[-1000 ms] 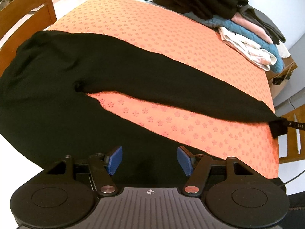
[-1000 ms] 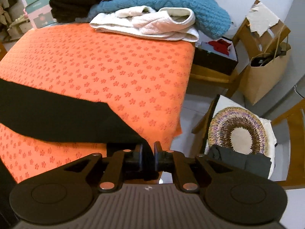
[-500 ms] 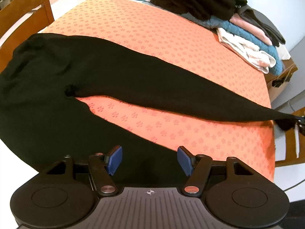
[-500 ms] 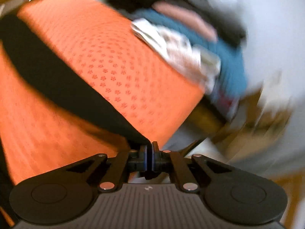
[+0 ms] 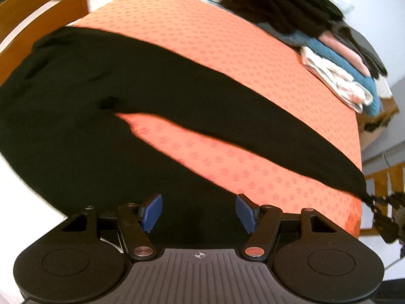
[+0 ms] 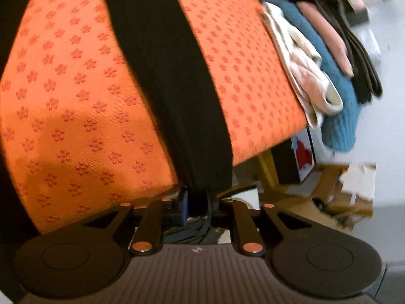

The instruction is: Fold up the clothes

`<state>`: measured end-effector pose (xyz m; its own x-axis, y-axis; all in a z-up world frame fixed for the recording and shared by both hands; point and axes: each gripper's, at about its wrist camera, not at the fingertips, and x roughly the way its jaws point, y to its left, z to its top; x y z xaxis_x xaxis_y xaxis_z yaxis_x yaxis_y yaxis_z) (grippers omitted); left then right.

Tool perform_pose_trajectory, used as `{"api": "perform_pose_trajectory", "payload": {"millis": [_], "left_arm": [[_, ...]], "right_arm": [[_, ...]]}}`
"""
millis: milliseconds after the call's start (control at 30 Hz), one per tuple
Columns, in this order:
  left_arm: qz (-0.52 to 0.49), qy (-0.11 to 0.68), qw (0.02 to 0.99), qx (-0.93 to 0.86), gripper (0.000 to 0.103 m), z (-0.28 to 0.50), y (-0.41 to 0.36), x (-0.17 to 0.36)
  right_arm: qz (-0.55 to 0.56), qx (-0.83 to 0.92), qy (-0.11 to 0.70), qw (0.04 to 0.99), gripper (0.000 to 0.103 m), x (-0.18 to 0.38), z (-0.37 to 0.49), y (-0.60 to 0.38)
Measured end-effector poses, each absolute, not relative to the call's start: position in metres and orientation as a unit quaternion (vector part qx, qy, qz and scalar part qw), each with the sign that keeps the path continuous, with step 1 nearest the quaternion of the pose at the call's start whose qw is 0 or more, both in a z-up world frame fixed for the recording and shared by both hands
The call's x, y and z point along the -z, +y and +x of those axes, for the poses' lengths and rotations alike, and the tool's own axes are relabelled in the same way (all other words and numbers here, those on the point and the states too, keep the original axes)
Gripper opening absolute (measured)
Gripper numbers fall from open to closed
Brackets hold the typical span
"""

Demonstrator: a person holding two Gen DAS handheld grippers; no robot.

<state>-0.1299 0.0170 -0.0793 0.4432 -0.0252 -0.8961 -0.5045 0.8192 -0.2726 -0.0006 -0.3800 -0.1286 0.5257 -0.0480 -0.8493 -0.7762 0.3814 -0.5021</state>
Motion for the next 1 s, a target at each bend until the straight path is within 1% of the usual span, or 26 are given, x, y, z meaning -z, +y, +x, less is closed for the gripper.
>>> {"api": "perform_pose_trajectory", "payload": {"millis": [67,167,333,500,600,667,833,1000], "left_arm": [[-0.276,0.501,0.804,-0.165,0.067,-0.14,0.027,0.08],[-0.297,0.492,0.796,-0.189,0.067,-0.154,0.042,0.081],[-0.339,0.461,0.783,-0.243,0.067,-0.183,0.09,0.084],[-0.38,0.428,0.765,-0.295,0.067,-0.213,0.139,0.087],[-0.405,0.405,0.755,-0.32,0.067,-0.228,0.176,0.094],[-0.413,0.395,0.751,-0.331,0.067,-0.237,0.2,0.099],[-0.409,0.401,0.746,-0.34,0.067,-0.246,0.247,0.112],[-0.381,0.411,0.77,-0.304,0.067,-0.224,0.288,0.108]], "right_arm": [[-0.47,-0.244,0.429,0.732,0.027,0.12,0.001,-0.382],[-0.405,-0.24,0.452,0.758,0.028,0.099,0.0,-0.382],[-0.281,-0.244,0.483,0.792,0.031,0.067,-0.003,-0.371],[-0.197,-0.252,0.508,0.8,0.033,0.056,-0.003,-0.345],[-0.192,-0.251,0.513,0.798,0.037,0.056,-0.009,-0.323],[-0.192,-0.247,0.518,0.796,0.037,0.057,-0.014,-0.306],[-0.192,-0.24,0.526,0.793,0.037,0.057,-0.019,-0.262],[-0.178,-0.233,0.537,0.791,0.038,0.056,-0.023,-0.217]]}}
